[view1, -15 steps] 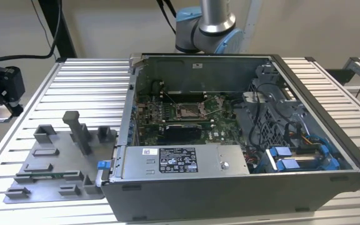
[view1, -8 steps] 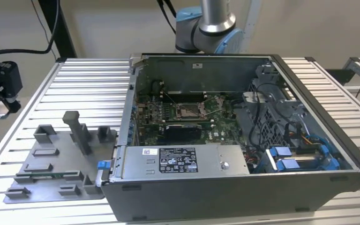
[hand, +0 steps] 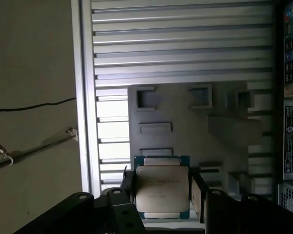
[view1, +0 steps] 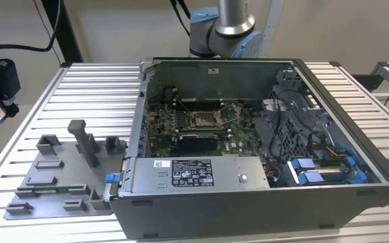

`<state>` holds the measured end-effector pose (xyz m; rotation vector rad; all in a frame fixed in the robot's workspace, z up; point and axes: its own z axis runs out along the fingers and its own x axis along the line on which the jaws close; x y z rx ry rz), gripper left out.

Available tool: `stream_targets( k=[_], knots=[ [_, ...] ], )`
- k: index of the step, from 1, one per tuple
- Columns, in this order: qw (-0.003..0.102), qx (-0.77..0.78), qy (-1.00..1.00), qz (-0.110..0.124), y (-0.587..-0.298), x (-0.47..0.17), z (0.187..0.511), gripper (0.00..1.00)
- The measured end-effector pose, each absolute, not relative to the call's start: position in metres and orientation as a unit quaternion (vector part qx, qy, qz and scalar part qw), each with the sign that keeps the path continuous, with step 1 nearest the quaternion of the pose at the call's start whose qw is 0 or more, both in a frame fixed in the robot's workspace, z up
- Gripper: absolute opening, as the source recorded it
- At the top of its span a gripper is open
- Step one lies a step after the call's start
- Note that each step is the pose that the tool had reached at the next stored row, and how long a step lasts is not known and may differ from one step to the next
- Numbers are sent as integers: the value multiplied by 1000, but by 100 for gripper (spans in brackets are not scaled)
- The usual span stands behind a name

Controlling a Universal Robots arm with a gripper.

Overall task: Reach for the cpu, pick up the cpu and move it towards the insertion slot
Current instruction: 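Pick up the cpu and move it towards the insertion slot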

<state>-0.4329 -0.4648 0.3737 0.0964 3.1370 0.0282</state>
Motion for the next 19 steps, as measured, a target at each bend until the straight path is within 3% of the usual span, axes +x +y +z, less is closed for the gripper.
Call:
stream_targets(
  k=[19],
  knots=[
    [2, 31, 1000, 7, -465, -433, 388, 0]
  ],
)
